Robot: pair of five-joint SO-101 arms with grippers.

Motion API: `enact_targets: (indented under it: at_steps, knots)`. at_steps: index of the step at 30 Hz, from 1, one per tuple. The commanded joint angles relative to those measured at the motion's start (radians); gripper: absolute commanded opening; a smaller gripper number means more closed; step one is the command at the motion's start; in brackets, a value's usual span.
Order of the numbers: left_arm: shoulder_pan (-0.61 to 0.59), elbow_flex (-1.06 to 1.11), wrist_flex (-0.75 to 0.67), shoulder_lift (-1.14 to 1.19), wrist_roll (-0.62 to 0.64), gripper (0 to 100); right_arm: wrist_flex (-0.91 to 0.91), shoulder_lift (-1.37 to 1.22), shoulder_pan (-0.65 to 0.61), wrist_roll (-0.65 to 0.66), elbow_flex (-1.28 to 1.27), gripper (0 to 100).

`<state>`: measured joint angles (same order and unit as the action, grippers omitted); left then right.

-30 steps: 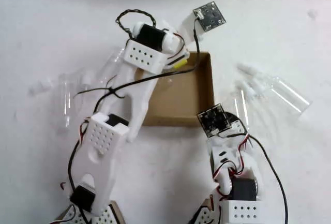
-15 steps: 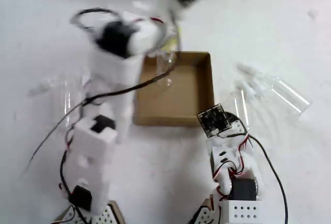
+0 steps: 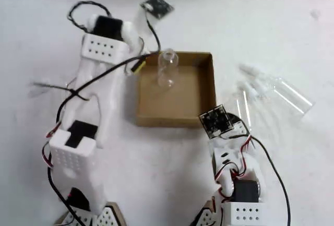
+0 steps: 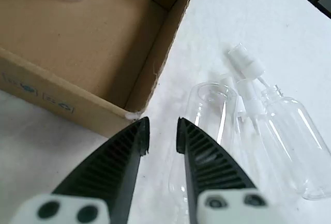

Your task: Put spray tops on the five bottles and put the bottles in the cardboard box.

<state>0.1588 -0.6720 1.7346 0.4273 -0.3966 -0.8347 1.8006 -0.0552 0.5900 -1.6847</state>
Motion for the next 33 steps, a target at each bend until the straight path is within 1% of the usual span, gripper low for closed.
enact_targets:
  at_steps: [1,5,9,12,16,24,28,33]
  knots:
    - [0.067,0.158,-0.135,-0.084,-0.015,2,0.001,-0.002,0.004,-0.003,-0.006,7.4]
    - [0.139,0.250,-0.196,-0.085,-0.002,2,0.001,-0.002,0.004,-0.003,-0.006,7.4]
    - [0.136,0.295,-0.273,-0.085,0.109,2,0.001,-0.002,0.004,-0.003,-0.006,7.4]
    - [0.127,0.336,-0.318,-0.085,0.141,2,0.001,-0.002,0.004,-0.003,-0.006,7.4]
    - [0.122,0.400,-0.407,-0.085,0.143,2,0.002,-0.002,0.004,-0.003,-0.006,7.4]
    - [0.131,0.528,-0.654,-0.074,0.147,2,0.002,-0.002,0.004,-0.003,-0.006,7.4]
    - [0.131,0.575,-0.717,-0.073,0.147,2,0.002,-0.002,0.004,-0.003,-0.006,7.4]
    - [0.133,0.597,-0.760,-0.071,0.147,2,0.002,-0.002,0.004,-0.003,-0.006,7.4]
